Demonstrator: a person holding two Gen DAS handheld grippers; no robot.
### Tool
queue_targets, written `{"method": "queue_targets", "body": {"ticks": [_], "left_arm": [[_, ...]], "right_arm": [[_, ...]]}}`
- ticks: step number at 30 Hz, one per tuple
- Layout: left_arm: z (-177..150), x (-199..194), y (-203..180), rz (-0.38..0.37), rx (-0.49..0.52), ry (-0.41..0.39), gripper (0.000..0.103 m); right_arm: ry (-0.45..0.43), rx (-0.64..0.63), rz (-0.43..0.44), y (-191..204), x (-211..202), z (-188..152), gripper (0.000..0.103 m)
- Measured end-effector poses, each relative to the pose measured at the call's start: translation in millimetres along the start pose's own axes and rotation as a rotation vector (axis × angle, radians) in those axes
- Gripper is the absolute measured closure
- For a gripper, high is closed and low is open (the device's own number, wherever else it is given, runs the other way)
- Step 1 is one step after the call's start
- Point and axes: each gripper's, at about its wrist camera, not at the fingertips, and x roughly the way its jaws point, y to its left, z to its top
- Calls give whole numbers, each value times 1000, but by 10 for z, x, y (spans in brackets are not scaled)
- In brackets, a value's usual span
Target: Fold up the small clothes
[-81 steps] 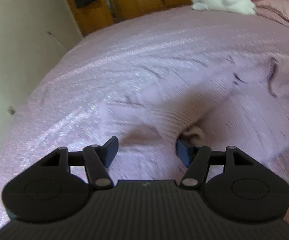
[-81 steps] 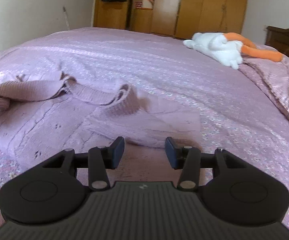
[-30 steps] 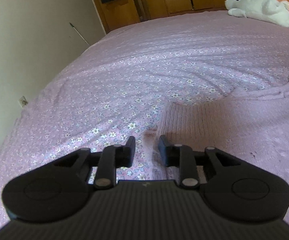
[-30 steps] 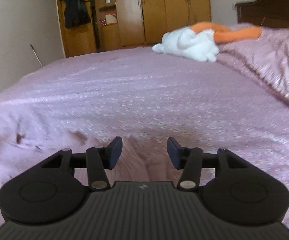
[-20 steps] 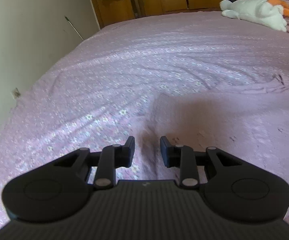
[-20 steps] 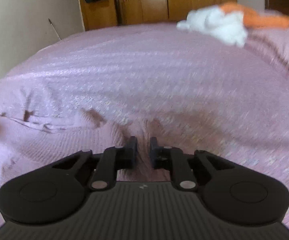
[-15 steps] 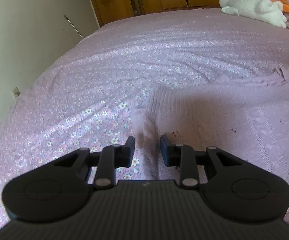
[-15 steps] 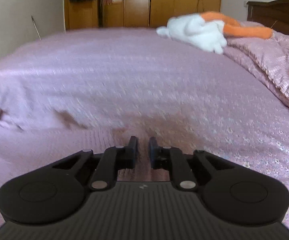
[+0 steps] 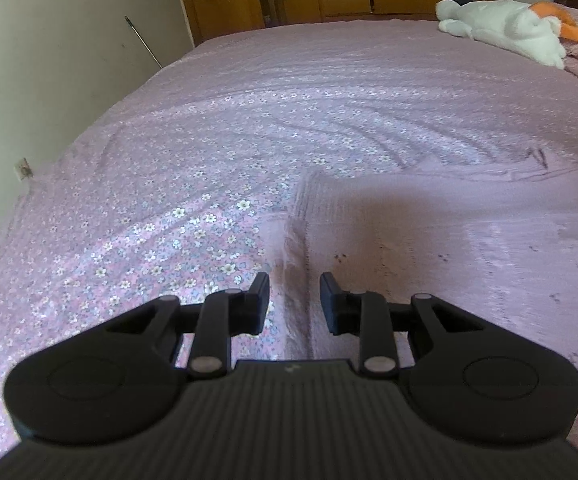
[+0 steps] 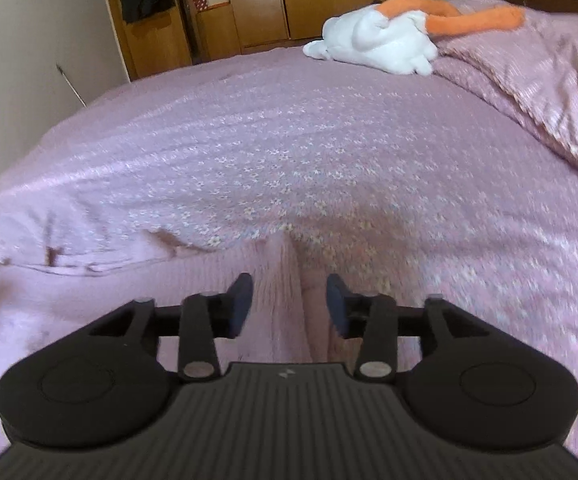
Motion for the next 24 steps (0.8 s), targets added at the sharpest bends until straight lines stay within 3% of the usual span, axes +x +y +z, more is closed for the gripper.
{"method": "queue_targets", "body": {"ticks": [6, 8, 9, 15, 24], "left_arm": [[-32, -287, 10, -38, -32, 16, 73], [-57, -347, 2, -18, -50, 29, 57], [-66, -373, 8, -11, -60, 32, 55], [-144, -551, 39, 8, -84, 26, 54], [-360, -655, 18, 2, -115, 78, 54]], "right_arm": [[14, 59, 71, -120, -352, -195, 49], [14, 47, 64, -124, -418, -259, 49], [18, 49, 63, -134, -455, -297, 49], [45, 57, 74, -194, -612, -541, 49], [77, 104, 85, -334, -619, -667, 49]]}}
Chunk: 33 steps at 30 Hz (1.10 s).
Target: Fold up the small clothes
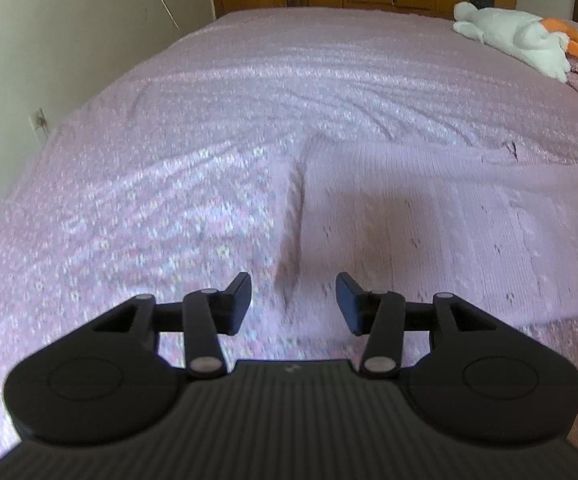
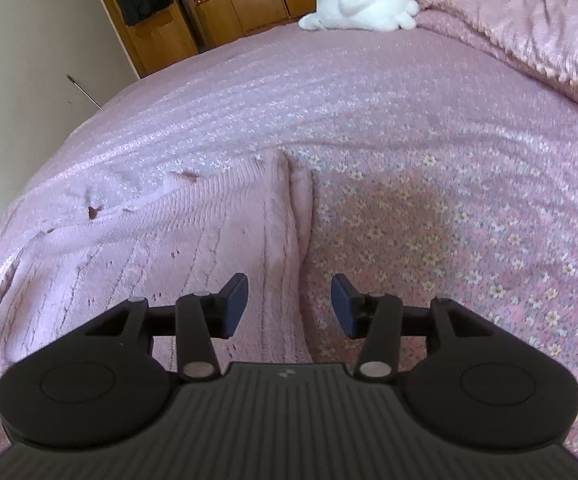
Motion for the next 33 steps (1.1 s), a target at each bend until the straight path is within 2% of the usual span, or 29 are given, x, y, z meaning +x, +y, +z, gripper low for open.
{"method": "queue_targets", "body": {"ticks": [9, 12, 18, 22, 27, 31, 33], "left_arm": [[-208, -102, -178, -72, 22, 62, 54], [-268, -90, -267, -81, 43, 83, 54], [-314, -25, -379, -98, 29, 121, 54], [-326, 20, -426, -113, 10, 132, 54], [-372, 125, -493, -113, 24, 156, 54], [-407, 200, -528, -96, 34, 170, 54], [-413, 210, -543, -91, 42, 166, 54]], "right_arm": [[68, 146, 55, -205, 229, -67, 49], [52, 163, 87, -257, 265, -98, 49], [65, 289, 231, -453, 481, -51, 49], [100, 300, 324, -422, 612, -53, 49], [78, 369, 368, -493, 708, -78, 49], [78, 345, 379, -460, 747, -52, 49], [84, 332, 367, -410, 775, -42, 65]]}}
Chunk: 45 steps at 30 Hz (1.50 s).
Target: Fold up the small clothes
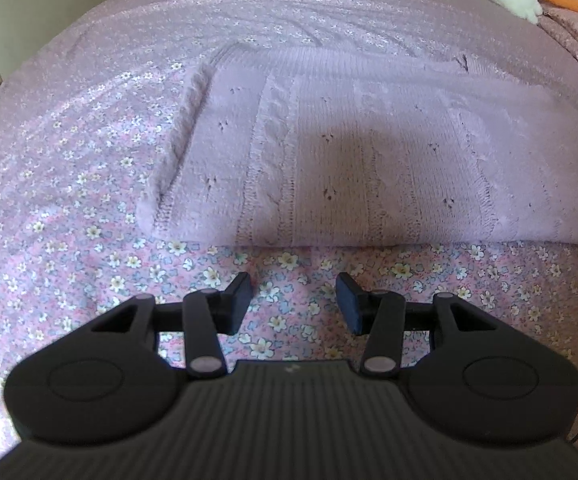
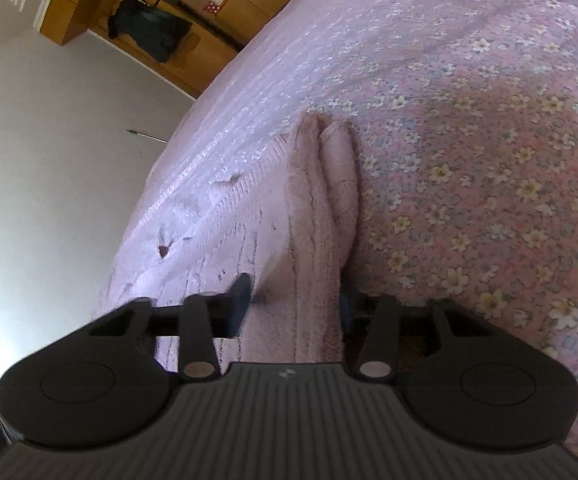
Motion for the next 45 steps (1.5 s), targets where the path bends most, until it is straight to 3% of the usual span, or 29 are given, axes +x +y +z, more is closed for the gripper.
{"method": "queue_targets", "body": {"ticks": [1, 2, 13, 18, 28, 34, 45], "left_arm": [[-6, -2, -11, 6, 6, -5, 54], [-9, 2, -29, 11, 9, -9, 54], [-5, -86, 46, 20, 16, -22, 54], [7, -143, 125, 33, 10, -33, 54], [151, -289, 358, 55, 24, -47, 54], [261, -384, 549, 72, 27, -66, 54], [353, -507, 955, 113, 7, -111, 54]], "right_arm": [[3, 0, -5, -7, 12, -4, 73], [-6, 4, -4, -14, 22, -12, 75], [-49, 45, 6, -45, -14, -57, 79], [-95, 61, 54, 83, -111, -20, 81], [-113, -56, 55, 649, -98, 85, 82], [-129, -94, 114, 1030, -69, 92, 83], [-66, -216, 234, 2065, 200, -88, 85]]}}
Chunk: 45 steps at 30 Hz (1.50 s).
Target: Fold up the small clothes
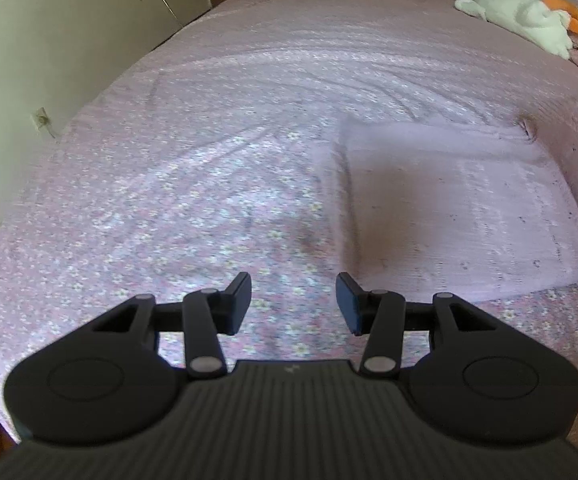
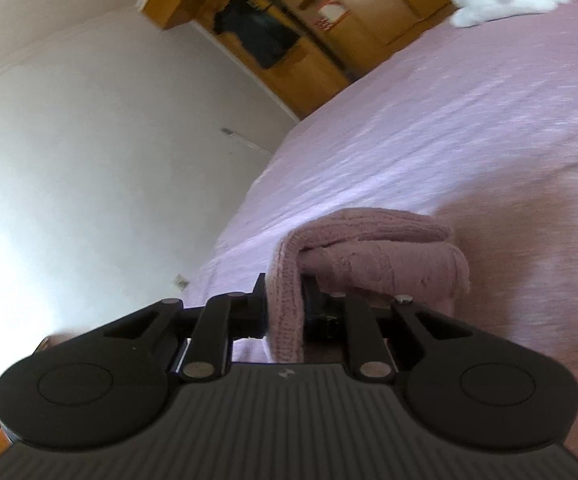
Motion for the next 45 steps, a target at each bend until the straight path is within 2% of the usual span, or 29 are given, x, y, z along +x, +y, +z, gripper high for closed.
{"method": "queue_targets", "body": {"ticks": [4, 7, 12, 16, 18, 23, 26, 29, 35, 40, 43, 45], "left_arm": [[-28, 3, 163, 5, -21, -5, 54], [-55, 8, 294, 7, -44, -8, 54], [-128, 57, 491, 21, -79, -8, 54], [-202, 128, 627, 36, -103, 4, 54], [-229, 156, 680, 32, -123, 10, 54], [-256, 168, 712, 19, -124, 0, 54], [-211, 148, 697, 2, -132, -14, 54], [-141, 85, 630, -38, -141, -31, 54], [30, 17, 376, -102, -123, -58, 54], [178, 39, 111, -163, -106, -75, 54], [256, 84, -83, -174, -66, -99, 35], [307, 150, -194, -183, -53, -106, 34]], "right_arm": [[53, -52, 29, 358, 353, -121, 86], [116, -104, 19, 586, 676, -312, 86], [254, -96, -16, 742, 1225, -856, 88], [306, -125, -76, 748, 1472, -1203, 87], [283, -148, -86, 843, 1417, -1284, 85], [287, -194, -59, 994, 1287, -1196, 61], [240, -205, -42, 1035, 1020, -1197, 49], [192, -231, -90, 1032, 731, -1123, 49], [103, -286, -240, 831, 283, -1071, 49], [69, -257, -302, 575, 24, -1018, 49], [26, -203, -327, 419, -78, -1030, 49], [0, -189, -342, 341, -173, -1061, 49]]}}
